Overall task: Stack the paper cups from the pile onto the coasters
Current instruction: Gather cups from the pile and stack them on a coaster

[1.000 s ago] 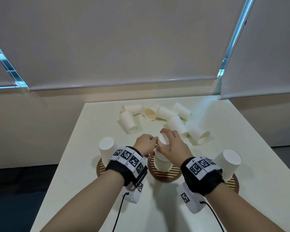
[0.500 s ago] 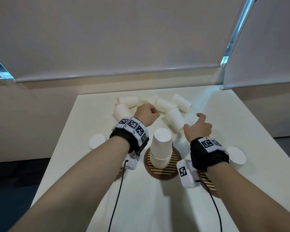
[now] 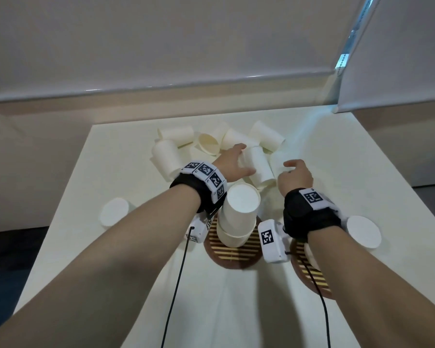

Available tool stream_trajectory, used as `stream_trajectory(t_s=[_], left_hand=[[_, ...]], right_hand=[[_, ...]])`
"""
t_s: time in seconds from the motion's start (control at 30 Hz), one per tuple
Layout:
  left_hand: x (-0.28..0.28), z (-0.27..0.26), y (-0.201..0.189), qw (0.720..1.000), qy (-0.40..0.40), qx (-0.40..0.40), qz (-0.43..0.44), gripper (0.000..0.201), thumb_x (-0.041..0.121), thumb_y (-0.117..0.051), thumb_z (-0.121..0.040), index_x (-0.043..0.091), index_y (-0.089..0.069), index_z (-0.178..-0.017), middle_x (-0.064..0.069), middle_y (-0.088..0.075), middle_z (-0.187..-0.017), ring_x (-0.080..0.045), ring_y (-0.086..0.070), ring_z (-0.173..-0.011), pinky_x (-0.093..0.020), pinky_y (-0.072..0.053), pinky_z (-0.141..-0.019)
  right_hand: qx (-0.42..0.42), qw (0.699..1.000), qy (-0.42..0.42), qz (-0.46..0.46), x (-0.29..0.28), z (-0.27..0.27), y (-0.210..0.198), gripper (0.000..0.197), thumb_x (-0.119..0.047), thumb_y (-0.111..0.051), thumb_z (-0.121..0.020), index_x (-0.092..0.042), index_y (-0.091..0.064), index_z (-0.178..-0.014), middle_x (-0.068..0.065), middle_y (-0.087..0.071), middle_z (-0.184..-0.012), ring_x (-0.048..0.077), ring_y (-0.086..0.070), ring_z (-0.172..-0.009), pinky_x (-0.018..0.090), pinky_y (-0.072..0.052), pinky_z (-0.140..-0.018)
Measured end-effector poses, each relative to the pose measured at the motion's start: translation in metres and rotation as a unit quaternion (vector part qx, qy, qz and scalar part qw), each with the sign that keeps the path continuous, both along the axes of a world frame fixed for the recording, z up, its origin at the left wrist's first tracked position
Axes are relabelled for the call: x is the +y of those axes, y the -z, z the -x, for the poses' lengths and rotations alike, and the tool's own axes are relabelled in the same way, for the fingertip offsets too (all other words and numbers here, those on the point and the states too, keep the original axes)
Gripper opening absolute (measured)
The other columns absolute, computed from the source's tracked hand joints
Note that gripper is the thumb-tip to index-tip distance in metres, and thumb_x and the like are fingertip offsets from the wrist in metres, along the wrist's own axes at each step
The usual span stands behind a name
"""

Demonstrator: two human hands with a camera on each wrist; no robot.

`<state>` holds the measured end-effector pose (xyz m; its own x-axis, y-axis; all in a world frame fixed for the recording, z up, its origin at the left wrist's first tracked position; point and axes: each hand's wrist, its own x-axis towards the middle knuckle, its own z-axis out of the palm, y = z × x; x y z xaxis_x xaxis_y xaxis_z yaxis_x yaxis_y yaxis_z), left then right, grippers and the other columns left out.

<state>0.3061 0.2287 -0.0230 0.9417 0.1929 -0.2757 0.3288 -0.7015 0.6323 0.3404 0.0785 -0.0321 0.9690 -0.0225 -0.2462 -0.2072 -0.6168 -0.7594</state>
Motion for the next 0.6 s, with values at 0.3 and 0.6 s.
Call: stream_trajectory(t_s=[0.3, 0.6], left_hand=[[0.001, 0.007, 0.004, 1.0, -0.006, 0.026, 0.012, 0.055, 0.039, -0.059, -0.091, 0.02, -0.04, -0.138, -0.007, -0.054, -0.118, -0.024, -0.056, -0.105, -0.025, -0.037, -0.082], [0.015, 0.03, 0.0, 0.998, -0.049, 0.007, 0.045, 0.023, 0.035, -0.056, -0.092, 0.02, -0.047, -0.078, 0.001, -0.051, -0.083, -0.02, -0.047, -0.081, -0.027, -0.037, -0.069]], right_hand=[[-0.017, 0.997, -0.064, -0.024, 0.009, 0.009, 0.008, 0.026, -0.007, -0.052, -0.091, -0.007, -0.062, -0.115, 0.003, -0.056, -0.087, 0.022, -0.053, -0.084, 0.022, -0.037, -0.074], [-0.057, 0.996, -0.003, -0.064, -0.005, 0.02, -0.012, 0.021, -0.013, -0.056, -0.089, -0.007, -0.064, -0.108, 0.006, -0.057, -0.087, 0.026, -0.056, -0.085, 0.018, -0.033, -0.07]])
